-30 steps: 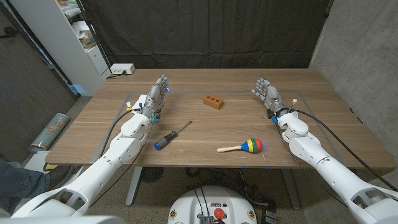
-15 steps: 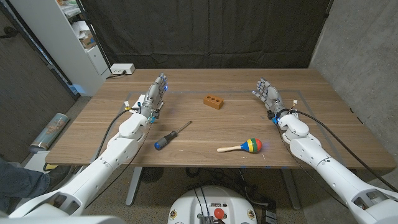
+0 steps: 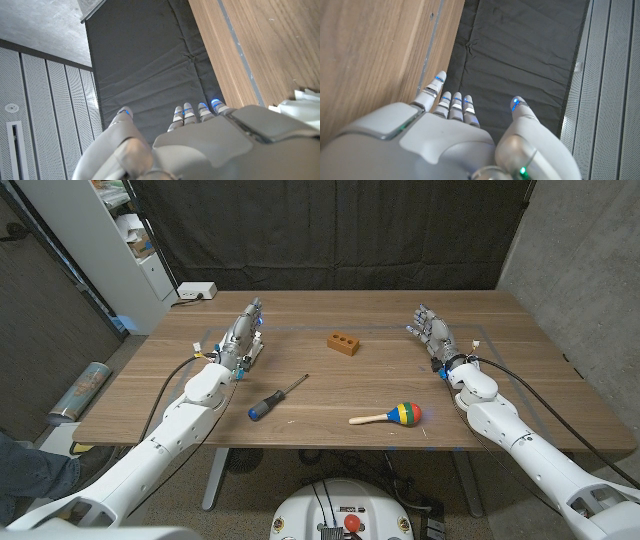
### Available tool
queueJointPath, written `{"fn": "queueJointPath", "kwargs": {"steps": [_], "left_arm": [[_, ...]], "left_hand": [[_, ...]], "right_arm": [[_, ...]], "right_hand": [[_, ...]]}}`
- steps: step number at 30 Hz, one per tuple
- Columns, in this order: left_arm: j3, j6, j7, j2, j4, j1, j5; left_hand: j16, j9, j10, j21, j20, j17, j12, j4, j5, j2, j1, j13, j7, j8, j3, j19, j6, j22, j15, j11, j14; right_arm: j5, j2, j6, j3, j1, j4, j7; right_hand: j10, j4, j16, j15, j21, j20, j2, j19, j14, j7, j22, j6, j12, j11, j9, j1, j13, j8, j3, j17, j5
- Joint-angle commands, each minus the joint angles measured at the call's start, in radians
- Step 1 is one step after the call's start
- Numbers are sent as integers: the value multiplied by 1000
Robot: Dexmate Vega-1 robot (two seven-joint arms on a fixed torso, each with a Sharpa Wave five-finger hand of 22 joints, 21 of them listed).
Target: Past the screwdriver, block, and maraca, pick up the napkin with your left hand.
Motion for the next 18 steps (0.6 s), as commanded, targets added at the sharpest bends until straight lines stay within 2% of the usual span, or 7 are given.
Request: {"fn": "queueJointPath", "kwargs": {"steps": [1, 18], "left_arm": [[-26, -14, 19, 29, -45, 42, 5], [-43, -7, 73, 57, -94, 69, 57]], "left_hand": [[5, 4, 4, -2, 8, 3, 5, -10, 7, 5, 8, 0, 1, 6, 3, -26, 10, 3, 3, 2, 2], [6, 4, 10, -7, 9, 3, 7, -13, 6, 6, 10, -6, -1, 8, 3, -21, 16, 3, 3, 3, 8]], "right_arm": [[-4, 5, 1, -6, 4, 6, 1], [0, 10, 24, -1, 3, 18, 12]], "right_hand": [[2, -4, 7, 4, 9, -1, 8, 7, 2, -2, 5, 8, 9, 0, 3, 3, 3, 2, 4, 0, 5], [3, -5, 7, 4, 10, -2, 9, 8, 2, -2, 5, 11, 10, 0, 3, 1, 1, 2, 3, -4, 5]]}}
